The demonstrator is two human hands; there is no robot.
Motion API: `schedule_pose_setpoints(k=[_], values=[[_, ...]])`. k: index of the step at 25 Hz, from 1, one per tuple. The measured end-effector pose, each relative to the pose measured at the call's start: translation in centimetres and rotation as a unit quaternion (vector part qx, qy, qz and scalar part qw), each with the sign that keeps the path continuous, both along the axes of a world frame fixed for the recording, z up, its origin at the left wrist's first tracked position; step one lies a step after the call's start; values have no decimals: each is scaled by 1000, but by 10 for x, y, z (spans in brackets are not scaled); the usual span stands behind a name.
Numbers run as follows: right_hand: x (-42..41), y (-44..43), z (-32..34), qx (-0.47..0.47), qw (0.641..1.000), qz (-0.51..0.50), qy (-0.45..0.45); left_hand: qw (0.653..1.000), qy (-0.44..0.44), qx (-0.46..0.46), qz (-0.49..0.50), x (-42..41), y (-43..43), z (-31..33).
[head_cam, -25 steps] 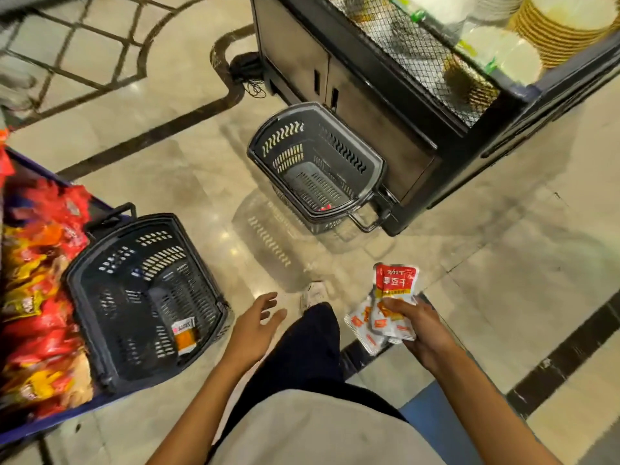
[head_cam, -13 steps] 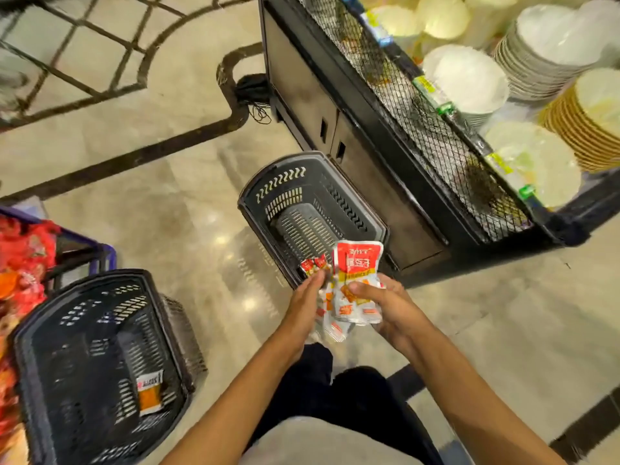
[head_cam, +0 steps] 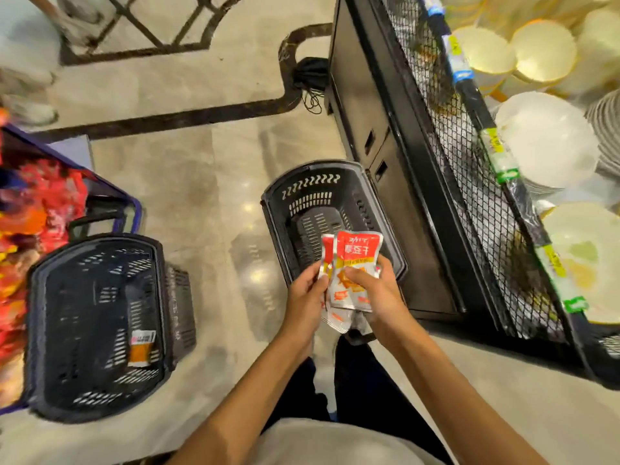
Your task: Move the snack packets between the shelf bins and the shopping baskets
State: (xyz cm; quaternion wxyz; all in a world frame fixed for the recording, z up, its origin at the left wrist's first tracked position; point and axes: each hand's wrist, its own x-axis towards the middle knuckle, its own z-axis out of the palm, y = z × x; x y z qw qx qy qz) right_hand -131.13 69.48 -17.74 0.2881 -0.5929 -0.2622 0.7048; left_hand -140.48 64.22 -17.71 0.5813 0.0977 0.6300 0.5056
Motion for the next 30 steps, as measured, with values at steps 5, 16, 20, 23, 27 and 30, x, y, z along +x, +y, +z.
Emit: schedule_pose_setpoints(k=[5, 16, 20, 23, 27, 30], values=[[11, 35, 0, -14, 995, 100, 6, 988, 50, -33, 141, 29, 29, -6], [50, 87, -12, -7, 919, 392, 46, 993, 53, -95, 40, 31, 57, -11], [40, 80, -26, -13, 912, 407, 37, 993, 11, -79, 91, 39, 72, -13], [34, 73, -45, -31, 928, 370, 24, 981, -61, -96, 156, 39, 74, -26], [32, 76, -69, -58, 922, 383, -28, 978, -143, -150, 36, 15, 76, -52], [37, 95, -106, -109, 930, 351, -26, 973, 16, -189, -128, -8, 85, -99]])
